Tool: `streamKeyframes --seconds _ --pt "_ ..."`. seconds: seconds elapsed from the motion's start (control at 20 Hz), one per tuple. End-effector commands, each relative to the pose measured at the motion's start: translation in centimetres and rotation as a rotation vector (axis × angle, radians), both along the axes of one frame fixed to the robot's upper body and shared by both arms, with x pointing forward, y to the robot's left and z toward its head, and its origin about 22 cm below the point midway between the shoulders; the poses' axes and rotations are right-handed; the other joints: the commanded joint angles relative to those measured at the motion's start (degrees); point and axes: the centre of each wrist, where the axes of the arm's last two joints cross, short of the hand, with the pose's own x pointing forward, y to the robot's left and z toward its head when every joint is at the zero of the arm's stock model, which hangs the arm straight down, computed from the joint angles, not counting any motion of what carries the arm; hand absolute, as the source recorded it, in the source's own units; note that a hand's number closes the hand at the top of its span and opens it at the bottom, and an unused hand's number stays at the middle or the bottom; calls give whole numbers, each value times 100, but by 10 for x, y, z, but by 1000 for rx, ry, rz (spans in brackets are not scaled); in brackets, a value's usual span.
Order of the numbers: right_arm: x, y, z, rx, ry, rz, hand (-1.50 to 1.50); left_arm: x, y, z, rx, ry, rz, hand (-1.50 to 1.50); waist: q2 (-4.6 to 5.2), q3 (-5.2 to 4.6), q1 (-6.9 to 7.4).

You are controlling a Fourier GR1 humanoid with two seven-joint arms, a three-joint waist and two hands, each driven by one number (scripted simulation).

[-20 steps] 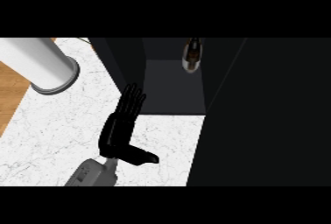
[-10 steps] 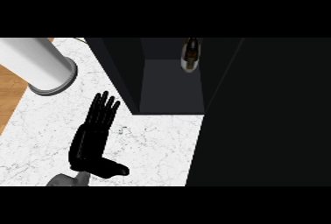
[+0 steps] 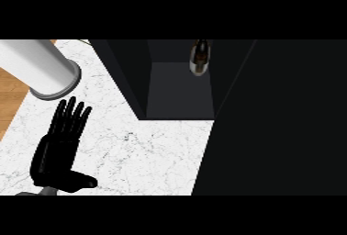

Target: Pick up the wine, place it into the cabinet and close the cabinet

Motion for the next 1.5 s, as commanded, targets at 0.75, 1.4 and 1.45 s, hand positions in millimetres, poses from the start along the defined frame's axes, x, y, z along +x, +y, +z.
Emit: streamKeyframes --seconds 0.75,1.4,1.45 --pt "-7 30 34 182 11 172 150 1 78 32 20 -40 2 -150 34 -21 183" --pt "44 64 37 165 -5 185 150 10 94 37 23 -32 -30 -150 86 -43 391" --pt "50 71 41 158 -20 181 150 6 98 38 32 -37 -29 -150 66 -44 445"
